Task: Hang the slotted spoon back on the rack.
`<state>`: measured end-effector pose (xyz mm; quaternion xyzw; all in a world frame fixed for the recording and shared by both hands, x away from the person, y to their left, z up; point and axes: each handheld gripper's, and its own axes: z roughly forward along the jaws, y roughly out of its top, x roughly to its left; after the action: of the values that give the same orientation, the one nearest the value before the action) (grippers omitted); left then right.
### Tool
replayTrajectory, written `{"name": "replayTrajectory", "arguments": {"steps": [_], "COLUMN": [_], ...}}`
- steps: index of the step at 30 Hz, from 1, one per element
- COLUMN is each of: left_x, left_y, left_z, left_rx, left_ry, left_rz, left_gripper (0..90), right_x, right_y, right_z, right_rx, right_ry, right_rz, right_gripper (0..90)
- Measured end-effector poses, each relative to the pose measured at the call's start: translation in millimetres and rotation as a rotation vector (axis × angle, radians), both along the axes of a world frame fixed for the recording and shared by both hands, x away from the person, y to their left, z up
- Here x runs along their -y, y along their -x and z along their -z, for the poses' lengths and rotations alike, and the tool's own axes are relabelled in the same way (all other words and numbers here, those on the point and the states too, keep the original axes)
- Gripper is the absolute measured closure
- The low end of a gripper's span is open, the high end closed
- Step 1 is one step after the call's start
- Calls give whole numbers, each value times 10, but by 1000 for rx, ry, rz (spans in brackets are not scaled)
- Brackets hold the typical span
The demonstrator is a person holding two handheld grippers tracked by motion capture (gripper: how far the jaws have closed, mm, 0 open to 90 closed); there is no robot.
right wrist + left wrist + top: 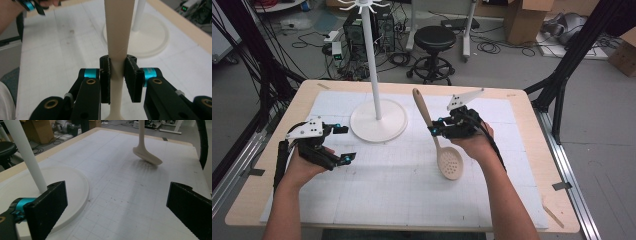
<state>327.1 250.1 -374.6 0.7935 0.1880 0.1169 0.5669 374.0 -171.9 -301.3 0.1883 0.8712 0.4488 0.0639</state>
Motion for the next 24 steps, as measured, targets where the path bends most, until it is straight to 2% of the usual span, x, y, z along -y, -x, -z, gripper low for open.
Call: {"name": "replayTrajectory", "arguments": {"steps": [10,18,24], "left_x": [-24,-32,-25], "left_y": [4,13,11], "left_z": [-9,-12,-6], "left_rx": [5,4,2], "left_ry": [14,18,20], "left_rz": [13,14,16], "left_gripper": [40,40,40], "right_x": [-173,-236,-334], "right_y": [-192,-393,-572], "right_z": [-447,-751,-917], "right_rx": [66,76,84], "right_ry": [-47,-78,-69], "right_rz": [-23,-27,-40], "right_gripper": [758,758,757]}}
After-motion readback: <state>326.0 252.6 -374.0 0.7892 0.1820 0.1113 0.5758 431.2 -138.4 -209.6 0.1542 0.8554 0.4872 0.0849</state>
